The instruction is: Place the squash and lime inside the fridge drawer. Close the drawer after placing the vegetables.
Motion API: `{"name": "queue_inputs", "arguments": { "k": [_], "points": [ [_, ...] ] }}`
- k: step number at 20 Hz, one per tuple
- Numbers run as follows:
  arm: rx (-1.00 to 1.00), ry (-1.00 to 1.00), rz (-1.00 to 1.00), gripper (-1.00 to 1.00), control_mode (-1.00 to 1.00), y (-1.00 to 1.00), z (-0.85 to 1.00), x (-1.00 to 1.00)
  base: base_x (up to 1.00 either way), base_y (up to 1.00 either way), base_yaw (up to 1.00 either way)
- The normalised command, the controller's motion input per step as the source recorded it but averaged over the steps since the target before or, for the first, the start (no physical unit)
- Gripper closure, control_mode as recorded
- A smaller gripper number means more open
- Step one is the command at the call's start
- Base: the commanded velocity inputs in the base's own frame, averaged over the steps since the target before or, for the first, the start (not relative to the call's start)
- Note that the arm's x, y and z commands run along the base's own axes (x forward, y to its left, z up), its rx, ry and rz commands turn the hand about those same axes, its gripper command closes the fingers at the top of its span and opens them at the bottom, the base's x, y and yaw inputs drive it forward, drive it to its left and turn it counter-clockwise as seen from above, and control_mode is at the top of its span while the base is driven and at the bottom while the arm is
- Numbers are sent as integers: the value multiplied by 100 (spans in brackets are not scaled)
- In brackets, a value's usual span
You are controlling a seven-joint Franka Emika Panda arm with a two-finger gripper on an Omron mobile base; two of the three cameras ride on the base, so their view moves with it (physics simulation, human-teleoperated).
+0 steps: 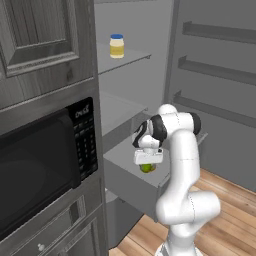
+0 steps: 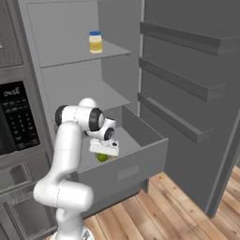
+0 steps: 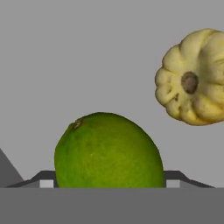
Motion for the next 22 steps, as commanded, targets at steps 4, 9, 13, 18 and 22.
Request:
{"name": "queue_inputs", "arguments": {
  "k": [4, 9, 13, 18, 22],
  "points": [
    [0, 5, 0, 100, -100, 0, -38, 19, 0, 0, 0],
    [0, 5, 0, 100, -100, 0, -48, 13, 0, 0, 0],
    [0, 6, 0, 100, -100, 0, -54, 9, 0, 0, 0],
    [-2, 3, 0, -100, -100, 0, -59, 0, 0, 0, 0],
    [-1, 1, 0, -100, -100, 0, -31, -1, 0, 0, 0]
  ]
}}
